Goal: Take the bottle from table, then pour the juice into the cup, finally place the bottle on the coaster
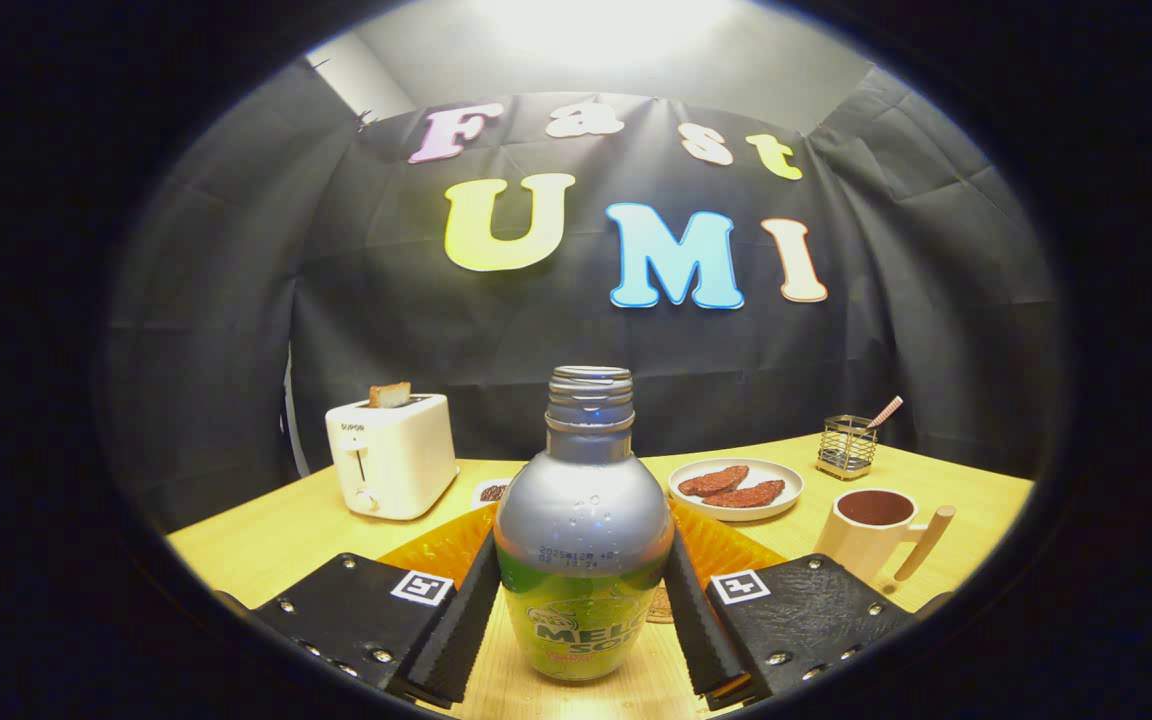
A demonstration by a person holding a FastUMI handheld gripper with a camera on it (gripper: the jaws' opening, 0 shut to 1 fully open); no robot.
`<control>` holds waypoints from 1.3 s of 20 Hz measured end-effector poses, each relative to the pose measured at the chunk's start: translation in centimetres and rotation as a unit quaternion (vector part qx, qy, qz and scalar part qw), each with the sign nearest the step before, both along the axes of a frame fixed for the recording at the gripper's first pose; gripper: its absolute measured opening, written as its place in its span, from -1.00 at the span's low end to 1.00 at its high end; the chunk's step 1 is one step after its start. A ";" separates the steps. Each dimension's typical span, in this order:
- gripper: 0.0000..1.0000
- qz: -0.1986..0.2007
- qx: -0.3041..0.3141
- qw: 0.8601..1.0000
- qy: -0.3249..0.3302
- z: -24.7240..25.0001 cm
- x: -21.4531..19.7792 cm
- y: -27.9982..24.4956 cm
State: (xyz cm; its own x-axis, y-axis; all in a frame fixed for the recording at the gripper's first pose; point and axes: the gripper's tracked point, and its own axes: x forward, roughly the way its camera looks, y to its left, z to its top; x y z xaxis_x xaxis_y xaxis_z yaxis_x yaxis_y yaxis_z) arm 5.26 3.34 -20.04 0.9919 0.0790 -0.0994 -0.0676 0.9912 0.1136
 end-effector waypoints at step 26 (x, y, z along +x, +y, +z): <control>0.55 -0.037 0.501 0.865 0.008 1.5 3.7 -8.7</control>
State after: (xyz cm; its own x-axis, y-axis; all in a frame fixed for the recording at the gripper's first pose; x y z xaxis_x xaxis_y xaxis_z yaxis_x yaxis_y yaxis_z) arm 9.00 -5.37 -18.52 0.9971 0.0689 -0.0312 0.0013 0.3966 0.9180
